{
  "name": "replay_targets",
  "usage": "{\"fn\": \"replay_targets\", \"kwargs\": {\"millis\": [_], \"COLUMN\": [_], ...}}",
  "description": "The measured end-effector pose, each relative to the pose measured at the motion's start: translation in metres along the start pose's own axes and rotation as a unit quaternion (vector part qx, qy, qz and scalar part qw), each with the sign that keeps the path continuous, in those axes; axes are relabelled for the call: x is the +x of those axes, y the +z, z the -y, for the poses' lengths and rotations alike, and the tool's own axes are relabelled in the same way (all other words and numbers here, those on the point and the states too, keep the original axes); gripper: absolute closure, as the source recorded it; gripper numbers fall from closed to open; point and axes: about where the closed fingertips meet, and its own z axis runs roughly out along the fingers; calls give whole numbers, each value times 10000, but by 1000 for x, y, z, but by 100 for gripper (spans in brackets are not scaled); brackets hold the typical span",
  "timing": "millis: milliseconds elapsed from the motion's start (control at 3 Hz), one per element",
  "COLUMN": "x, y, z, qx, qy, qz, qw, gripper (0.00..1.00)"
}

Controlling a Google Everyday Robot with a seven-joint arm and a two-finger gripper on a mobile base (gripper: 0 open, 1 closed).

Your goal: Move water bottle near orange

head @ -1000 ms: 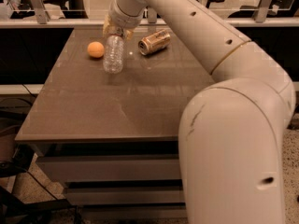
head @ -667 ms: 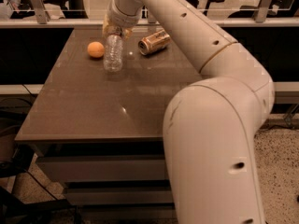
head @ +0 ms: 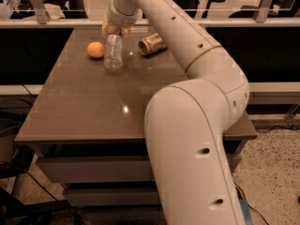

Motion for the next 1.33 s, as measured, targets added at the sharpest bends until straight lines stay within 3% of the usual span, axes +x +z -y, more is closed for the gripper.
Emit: {"fn": "replay_targets", "kwargs": {"millis": [333,1333], "x": [3,4], "y": [8,20], "z": [-1,-2], "qx": [-69,-336], "qy": [-65,-253], "qz": [-1,5], "qw": [10000,9991], "gripper": [84,15]}}
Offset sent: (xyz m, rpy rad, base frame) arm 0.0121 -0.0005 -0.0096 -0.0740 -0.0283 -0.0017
